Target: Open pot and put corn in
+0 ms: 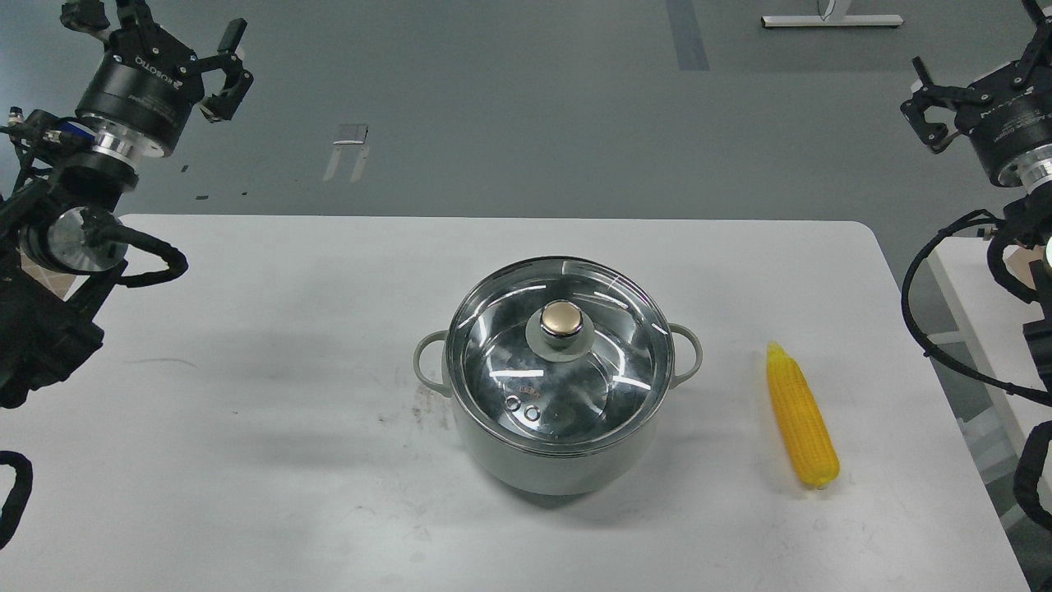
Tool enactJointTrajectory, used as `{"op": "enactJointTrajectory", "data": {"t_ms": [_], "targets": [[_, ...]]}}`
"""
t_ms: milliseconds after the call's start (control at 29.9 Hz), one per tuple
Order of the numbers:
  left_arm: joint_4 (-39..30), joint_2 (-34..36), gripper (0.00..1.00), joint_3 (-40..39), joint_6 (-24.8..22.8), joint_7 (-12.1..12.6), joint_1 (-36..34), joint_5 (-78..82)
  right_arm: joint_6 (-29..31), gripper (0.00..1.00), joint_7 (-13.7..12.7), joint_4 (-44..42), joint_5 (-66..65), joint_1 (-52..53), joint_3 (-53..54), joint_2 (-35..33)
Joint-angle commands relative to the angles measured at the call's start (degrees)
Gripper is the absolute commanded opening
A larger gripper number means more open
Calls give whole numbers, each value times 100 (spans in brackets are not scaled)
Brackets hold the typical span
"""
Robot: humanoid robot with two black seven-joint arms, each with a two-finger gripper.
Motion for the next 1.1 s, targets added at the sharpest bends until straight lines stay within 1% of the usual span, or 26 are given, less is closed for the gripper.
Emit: {"op": "enactJointTrajectory", "data": {"t_ms": [0,134,234,401,602,769,869,902,1003,1069], "targets": [[8,-2,98,5,0,-17,-9,0,0,100,-10,11,0,-7,0,-62],[8,-19,98,22,0,-43,0,9,0,100,-10,29,8,-7,-8,-97],[8,7,98,5,66,9,-18,9,0,100,-18,125,17,-7,-8,-89],[8,7,98,-74,5,-25,-71,9,0,100,-18,126,26,-51,-8,-88],[-1,16,98,-48,0,-8,-53,17,0,100,-18,187,26,-51,-8,-71],[-124,42,97,-21,0,-43,-53,561,0,100,-18,240,26,-51,-8,-53],[-422,156,97,-21,0,-61,-44,1246,0,100,-18,240,26,-69,-8,-53],[-640,183,97,-30,5,-61,-36,1718,0,100,-18,240,26,-69,-8,-53],[-1238,209,96,-65,390,-113,-35,2913,0,100,-18,240,26,-69,-8,-53],[-1459,209,96,-57,488,-114,-35,3250,0,100,-18,249,26,-69,-8,-62]]}}
